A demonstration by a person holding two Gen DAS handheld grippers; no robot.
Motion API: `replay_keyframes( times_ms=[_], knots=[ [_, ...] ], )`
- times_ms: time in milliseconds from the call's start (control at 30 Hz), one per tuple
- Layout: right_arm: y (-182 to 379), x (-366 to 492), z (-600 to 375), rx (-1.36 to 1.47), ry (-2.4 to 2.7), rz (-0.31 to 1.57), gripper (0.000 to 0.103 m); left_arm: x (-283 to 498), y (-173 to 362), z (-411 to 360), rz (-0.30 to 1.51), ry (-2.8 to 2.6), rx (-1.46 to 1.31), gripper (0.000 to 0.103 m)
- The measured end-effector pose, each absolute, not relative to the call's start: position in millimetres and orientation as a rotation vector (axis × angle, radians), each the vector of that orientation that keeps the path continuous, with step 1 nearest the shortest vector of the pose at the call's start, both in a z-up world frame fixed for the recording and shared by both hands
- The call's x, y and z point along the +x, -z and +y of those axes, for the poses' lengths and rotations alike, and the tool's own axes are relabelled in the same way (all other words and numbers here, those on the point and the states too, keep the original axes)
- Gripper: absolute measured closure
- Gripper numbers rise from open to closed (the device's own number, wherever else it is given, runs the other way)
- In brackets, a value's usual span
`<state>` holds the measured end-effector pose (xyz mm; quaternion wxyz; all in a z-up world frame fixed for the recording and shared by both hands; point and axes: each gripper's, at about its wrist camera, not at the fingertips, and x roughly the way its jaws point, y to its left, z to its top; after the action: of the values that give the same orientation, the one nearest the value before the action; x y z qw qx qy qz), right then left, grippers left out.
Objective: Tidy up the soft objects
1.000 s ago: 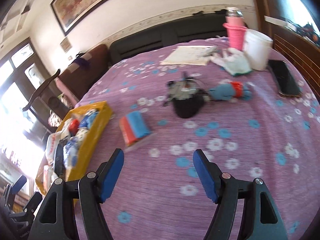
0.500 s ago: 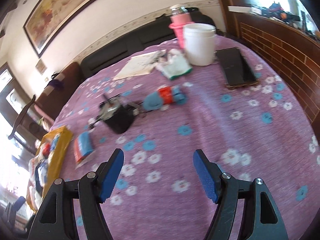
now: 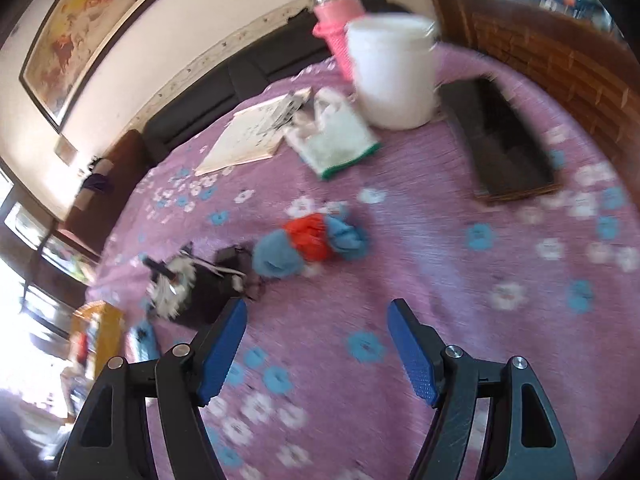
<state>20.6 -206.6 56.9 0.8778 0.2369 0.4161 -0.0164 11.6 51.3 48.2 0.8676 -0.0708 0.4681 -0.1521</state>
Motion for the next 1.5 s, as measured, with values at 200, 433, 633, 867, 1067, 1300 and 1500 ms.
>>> replay_keyframes(
  times_ms=[200, 433, 633, 867, 1067, 1300, 1500],
  knots=[
    [-43.2, 53.4, -204.1, 0.538, 0.039, 0.905, 0.026, 64.6, -18.9, 50.9, 1.08, 0.249, -0.189, 0.013],
    [-45.2, 73.7, -199.2, 0.51, 0.078, 0.901, 0.026, 94.6, -9.8, 43.8, 1.063, 0.183, -0.138, 0.013],
    [-45.8, 88.5, -191.6, 0.43, 0.121, 0.897, 0.025, 97.8, -4.9, 21.2, 1.021, 0.164, 0.001, 0.003],
    [-45.2, 96.1, -175.6, 0.244, 0.179, 0.926, 0.052, 96.2, -1.4, 9.6, 0.97, 0.155, 0.1, 0.029],
    [-52.7, 67.4, -195.6, 0.297, 0.19, 0.885, 0.057, 77.1, -17.0, 17.4, 0.917, 0.23, 0.071, 0.053],
    [-73.3, 22.9, -202.3, 0.298, 0.19, 0.852, 0.057, 42.4, -43.7, 29.0, 0.882, 0.3, -0.032, 0.053],
    [-92.2, -17.1, -187.1, 0.29, 0.152, 0.826, 0.057, 0.1, -63.1, 42.5, 0.846, 0.349, -0.107, 0.052]
  ],
)
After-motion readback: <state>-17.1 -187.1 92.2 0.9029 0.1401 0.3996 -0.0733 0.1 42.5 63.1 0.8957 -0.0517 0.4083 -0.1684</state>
